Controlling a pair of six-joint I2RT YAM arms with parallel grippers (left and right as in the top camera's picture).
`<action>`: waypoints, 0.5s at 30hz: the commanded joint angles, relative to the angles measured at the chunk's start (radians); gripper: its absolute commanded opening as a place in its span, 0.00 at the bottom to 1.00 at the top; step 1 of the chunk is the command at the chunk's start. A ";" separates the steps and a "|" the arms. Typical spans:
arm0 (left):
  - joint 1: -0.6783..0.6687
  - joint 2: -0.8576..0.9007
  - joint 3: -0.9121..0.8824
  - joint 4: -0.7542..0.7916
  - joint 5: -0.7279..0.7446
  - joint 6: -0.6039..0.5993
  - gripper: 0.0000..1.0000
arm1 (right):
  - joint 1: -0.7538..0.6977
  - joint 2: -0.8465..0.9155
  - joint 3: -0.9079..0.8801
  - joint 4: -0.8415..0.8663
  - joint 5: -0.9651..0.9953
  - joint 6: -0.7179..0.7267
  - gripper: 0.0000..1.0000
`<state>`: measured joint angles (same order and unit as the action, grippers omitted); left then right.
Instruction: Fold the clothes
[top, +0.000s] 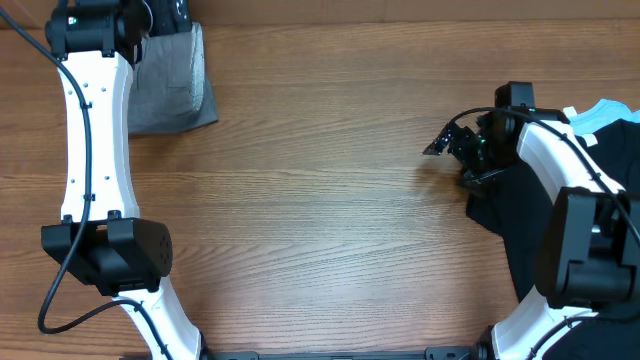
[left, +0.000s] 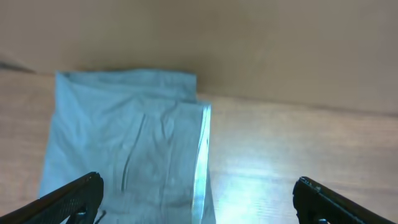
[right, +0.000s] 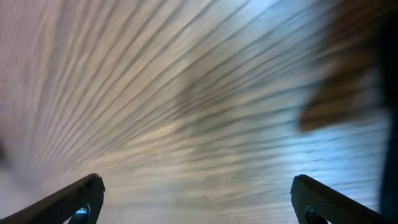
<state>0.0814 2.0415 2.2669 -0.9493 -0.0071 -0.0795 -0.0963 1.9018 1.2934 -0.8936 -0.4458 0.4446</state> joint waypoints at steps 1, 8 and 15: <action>-0.003 0.002 0.006 -0.040 0.011 -0.014 1.00 | -0.014 -0.112 0.038 -0.022 -0.086 -0.098 1.00; -0.003 0.003 0.006 -0.048 0.011 -0.014 1.00 | -0.012 -0.441 0.038 -0.107 0.079 -0.098 1.00; -0.003 0.003 0.006 -0.048 0.011 -0.014 1.00 | -0.010 -0.786 0.037 -0.176 0.131 -0.098 1.00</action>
<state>0.0814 2.0422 2.2669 -0.9997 -0.0067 -0.0795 -0.1036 1.2266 1.3106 -1.0573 -0.3553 0.3614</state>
